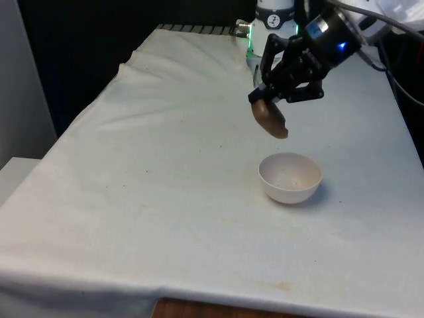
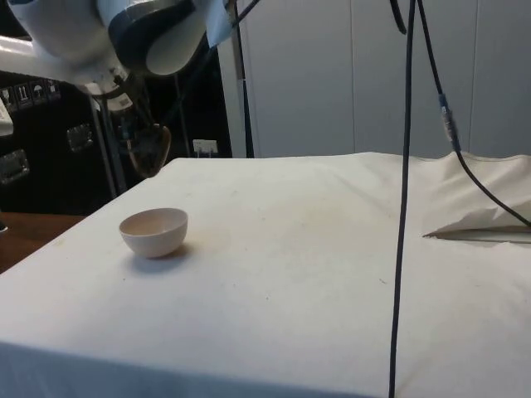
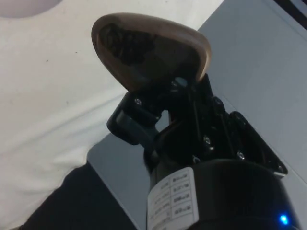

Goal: Pour the coffee beans from the cup into the bowl.

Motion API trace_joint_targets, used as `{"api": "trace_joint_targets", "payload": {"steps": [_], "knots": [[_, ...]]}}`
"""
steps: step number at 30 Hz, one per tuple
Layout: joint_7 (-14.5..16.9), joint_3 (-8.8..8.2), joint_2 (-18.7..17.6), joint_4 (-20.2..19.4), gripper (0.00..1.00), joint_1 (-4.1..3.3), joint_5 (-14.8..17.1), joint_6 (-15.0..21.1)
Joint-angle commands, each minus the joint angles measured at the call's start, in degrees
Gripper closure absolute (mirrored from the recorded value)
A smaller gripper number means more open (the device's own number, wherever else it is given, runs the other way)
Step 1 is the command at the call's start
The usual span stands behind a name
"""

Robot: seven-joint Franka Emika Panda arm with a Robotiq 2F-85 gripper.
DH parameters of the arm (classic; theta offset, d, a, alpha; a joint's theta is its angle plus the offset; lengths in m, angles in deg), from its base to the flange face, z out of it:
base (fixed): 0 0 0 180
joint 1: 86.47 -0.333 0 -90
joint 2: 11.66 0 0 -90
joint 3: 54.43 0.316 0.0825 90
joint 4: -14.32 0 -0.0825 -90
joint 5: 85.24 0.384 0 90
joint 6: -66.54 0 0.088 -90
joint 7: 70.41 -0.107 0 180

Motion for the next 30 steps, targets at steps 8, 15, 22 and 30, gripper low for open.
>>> {"api": "trace_joint_targets", "payload": {"steps": [8, 15, 22, 30], "knots": [[-2.6, 1.60, -1.2, 0.6, 1.00, -0.46, -4.2, -3.5], [-4.9, 2.69, -1.9, 0.6, 1.00, -0.52, -6.6, -5.4], [-7.3, 3.78, -2.6, 0.6, 1.00, -0.52, -9.0, -7.7], [-9.7, 4.93, -3.6, 1.0, 1.00, -0.57, -11.1, -10.3]]}}
